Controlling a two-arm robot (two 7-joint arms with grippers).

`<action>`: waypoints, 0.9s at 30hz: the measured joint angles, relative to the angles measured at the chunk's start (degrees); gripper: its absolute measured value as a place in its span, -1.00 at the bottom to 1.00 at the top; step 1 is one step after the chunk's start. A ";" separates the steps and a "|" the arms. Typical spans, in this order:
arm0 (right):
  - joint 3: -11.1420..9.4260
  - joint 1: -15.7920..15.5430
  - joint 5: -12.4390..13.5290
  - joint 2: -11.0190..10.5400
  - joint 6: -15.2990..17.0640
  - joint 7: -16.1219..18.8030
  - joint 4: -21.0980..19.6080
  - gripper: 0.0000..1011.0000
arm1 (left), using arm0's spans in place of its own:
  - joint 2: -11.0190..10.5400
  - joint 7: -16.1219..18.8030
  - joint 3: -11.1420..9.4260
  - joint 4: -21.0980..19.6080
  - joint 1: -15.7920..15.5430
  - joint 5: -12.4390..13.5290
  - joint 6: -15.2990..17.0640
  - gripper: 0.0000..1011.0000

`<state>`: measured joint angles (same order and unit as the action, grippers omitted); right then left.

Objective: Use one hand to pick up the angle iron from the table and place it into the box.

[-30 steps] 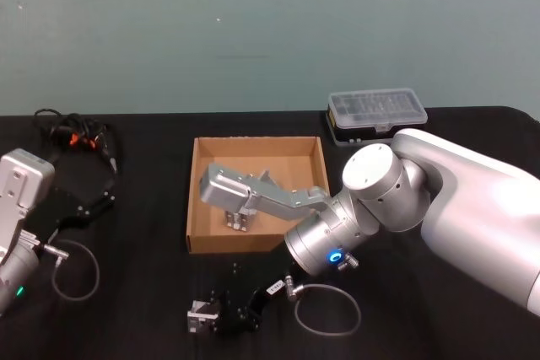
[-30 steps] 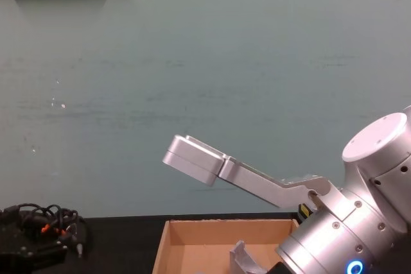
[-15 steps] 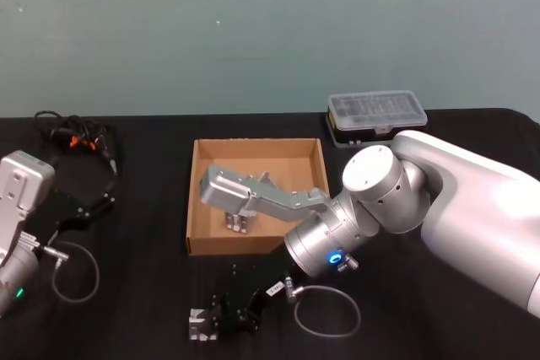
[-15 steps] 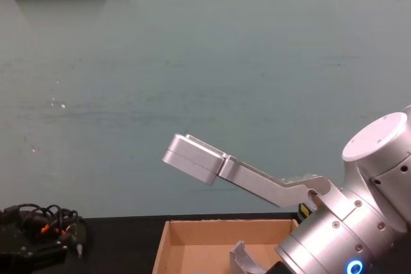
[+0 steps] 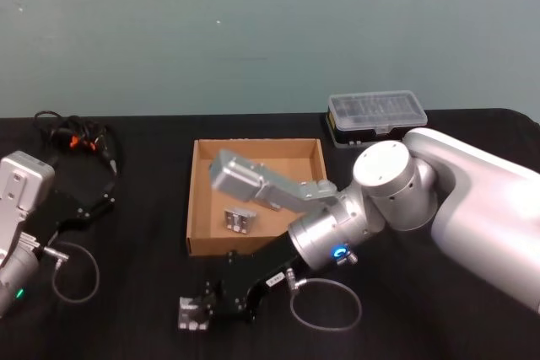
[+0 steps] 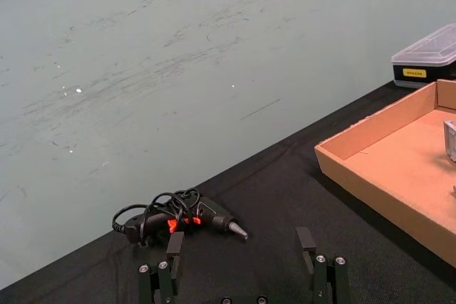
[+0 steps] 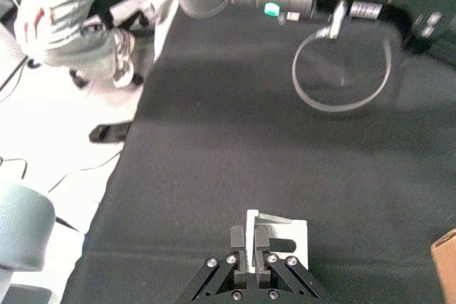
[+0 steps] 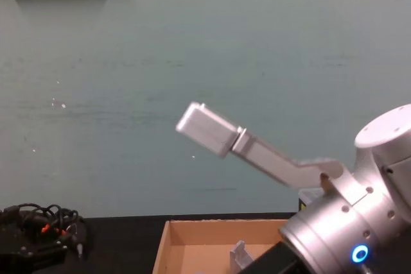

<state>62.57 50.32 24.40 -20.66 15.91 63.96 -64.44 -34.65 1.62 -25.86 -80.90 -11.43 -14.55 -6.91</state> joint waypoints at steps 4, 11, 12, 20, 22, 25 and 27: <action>-2.11 -0.61 1.93 -0.72 -1.25 -0.64 -1.08 -0.84 | 0.00 0.00 0.00 0.00 0.00 0.00 0.00 0.98; -5.95 -1.10 4.52 -2.31 -2.07 -3.93 -2.91 -0.84 | 0.00 0.00 0.00 0.00 0.00 0.00 0.00 0.98; -6.31 -1.10 4.70 -2.53 -2.15 -4.22 -3.13 -0.84 | 0.00 0.00 0.00 0.00 0.00 0.00 0.00 0.98; -10.98 -1.74 7.45 -6.04 -1.91 -8.34 -6.18 -0.84 | 0.00 0.00 0.00 0.00 0.00 0.00 0.00 0.98; -11.62 -2.01 7.88 -6.78 -1.39 -9.13 -6.66 -0.85 | 0.00 0.00 0.00 0.00 0.00 0.00 0.00 0.98; -12.79 -2.66 8.74 -8.63 0.61 -10.75 -7.17 -0.84 | 0.00 0.00 0.00 0.00 0.00 0.00 0.00 0.98; -12.94 -2.74 8.90 -9.26 1.58 -11.14 -7.23 -0.84 | 0.00 0.00 0.00 0.00 0.00 0.00 0.00 0.98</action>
<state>49.63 47.58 33.30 -29.92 17.49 52.81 -71.67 -34.64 1.62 -25.86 -80.90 -11.43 -14.55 -6.91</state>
